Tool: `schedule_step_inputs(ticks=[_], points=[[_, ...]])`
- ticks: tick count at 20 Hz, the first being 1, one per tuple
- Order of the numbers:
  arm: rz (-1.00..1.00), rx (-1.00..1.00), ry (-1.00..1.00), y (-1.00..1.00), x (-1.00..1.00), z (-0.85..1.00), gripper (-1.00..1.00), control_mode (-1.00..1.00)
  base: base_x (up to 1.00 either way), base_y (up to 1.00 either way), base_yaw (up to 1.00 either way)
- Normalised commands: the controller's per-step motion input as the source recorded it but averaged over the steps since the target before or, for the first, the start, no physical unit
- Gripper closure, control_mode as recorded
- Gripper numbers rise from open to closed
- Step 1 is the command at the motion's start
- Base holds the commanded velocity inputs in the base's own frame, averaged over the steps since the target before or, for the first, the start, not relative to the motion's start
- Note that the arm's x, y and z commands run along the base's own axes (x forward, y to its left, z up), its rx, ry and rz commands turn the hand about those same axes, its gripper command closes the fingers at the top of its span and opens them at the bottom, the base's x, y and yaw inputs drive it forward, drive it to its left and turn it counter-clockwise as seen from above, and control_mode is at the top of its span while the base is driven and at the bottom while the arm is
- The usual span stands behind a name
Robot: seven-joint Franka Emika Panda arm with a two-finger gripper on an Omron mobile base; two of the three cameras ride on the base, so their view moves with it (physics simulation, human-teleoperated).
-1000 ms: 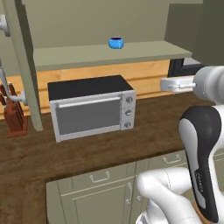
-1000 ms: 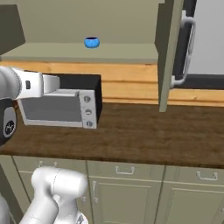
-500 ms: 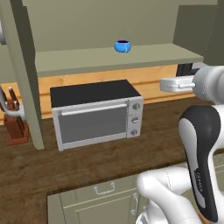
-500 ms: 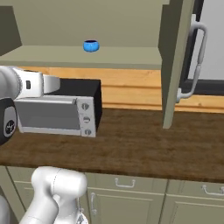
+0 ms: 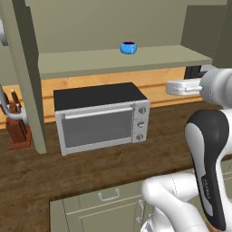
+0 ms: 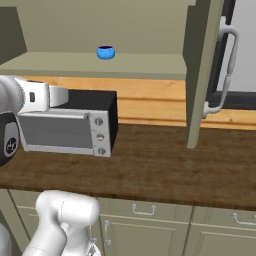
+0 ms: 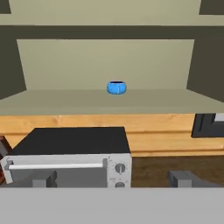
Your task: Gather all objects into one cabinet and sort the glasses and bowls to opposite sides.
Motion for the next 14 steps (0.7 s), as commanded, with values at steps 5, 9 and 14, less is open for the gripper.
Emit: schedule_step_inputs(ticks=[5,9,14], points=[[0.0,0.01,0.05,-0.01,-0.03,0.15,-1.0,-1.0,0.02,0.0,0.0],[0.0,0.0,0.16,-0.12,-0.47,0.63,-1.0,-1.0,0.0,0.0,0.0],[0.0,0.0,0.16,-0.05,-0.61,0.76,-1.0,-1.0,0.0,0.0,0.0]])
